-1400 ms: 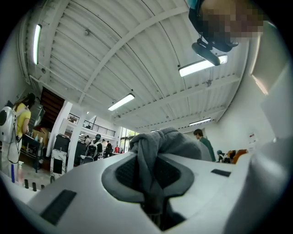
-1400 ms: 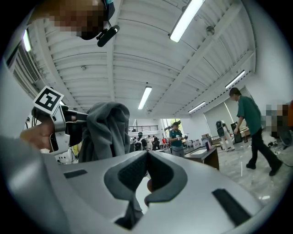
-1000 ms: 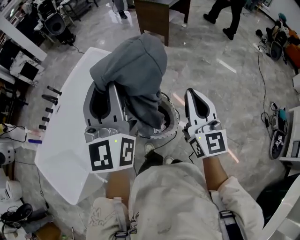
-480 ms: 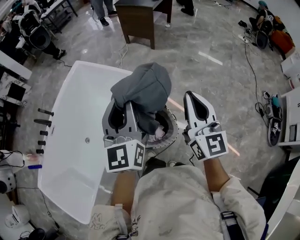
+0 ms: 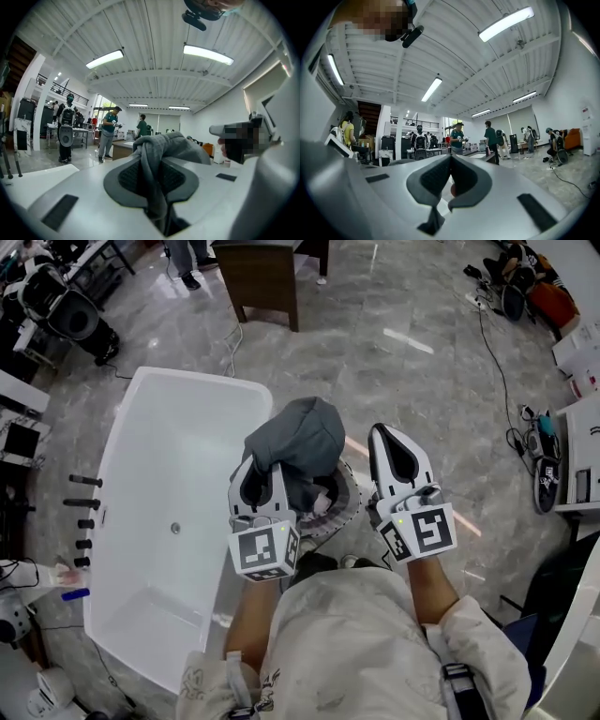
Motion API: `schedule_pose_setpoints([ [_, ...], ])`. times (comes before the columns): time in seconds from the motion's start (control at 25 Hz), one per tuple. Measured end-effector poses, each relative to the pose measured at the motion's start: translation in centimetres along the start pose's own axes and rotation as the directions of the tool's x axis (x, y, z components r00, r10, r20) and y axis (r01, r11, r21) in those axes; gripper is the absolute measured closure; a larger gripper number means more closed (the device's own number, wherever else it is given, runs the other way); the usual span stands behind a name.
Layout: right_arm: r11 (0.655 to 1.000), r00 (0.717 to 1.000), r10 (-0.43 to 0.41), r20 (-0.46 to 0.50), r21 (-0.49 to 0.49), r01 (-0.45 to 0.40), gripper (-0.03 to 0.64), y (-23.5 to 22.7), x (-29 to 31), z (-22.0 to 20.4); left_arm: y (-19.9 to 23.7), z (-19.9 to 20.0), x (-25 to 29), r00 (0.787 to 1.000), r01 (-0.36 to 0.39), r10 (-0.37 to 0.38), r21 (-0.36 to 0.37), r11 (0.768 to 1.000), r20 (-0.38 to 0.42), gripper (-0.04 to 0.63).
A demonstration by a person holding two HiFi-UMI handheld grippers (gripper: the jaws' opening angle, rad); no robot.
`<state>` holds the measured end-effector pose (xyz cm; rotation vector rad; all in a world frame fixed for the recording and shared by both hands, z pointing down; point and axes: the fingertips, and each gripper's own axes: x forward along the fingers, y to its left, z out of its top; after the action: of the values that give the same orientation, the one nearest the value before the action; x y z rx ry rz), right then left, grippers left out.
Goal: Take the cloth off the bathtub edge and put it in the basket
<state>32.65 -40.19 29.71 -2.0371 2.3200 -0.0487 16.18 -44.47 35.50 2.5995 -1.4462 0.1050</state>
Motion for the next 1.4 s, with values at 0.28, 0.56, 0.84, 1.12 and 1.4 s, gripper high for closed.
schedule_pose_setpoints([
  [0.28, 0.997, 0.996, -0.081, -0.044, 0.003, 0.082, 0.629, -0.8, -0.1, -1.9, -0.6, -8.5, 1.3, 0.973, 0.081, -0.079, 0.0, 0.997, -0.217, 0.532],
  [0.56, 0.992, 0.987, -0.127, -0.102, 0.008, 0.129, 0.629, -1.2, -0.7, -4.3, -0.4, -17.5, 2.1, 0.911, 0.116, -0.114, -0.02, 0.993, -0.397, 0.532],
  [0.84, 0.988, 0.98, -0.152, -0.132, 0.004, 0.154, 0.629, -0.6, -1.3, -5.6, 0.2, -26.5, 1.6, 0.802, 0.13, -0.155, -0.084, 0.988, -0.577, 0.531],
  [1.12, 0.984, 0.969, -0.178, -0.172, -0.01, 0.179, 0.629, -1.3, -3.2, -6.5, 0.7, -34.4, 1.7, 0.675, 0.091, -0.131, -0.093, 0.991, -0.726, 0.529],
  [1.4, 0.983, 0.966, -0.181, -0.183, -0.018, 0.181, 0.629, -1.5, -4.0, -6.7, 1.8, -38.8, 0.4, 0.576, 0.043, -0.065, -0.05, 0.998, -0.815, 0.472],
])
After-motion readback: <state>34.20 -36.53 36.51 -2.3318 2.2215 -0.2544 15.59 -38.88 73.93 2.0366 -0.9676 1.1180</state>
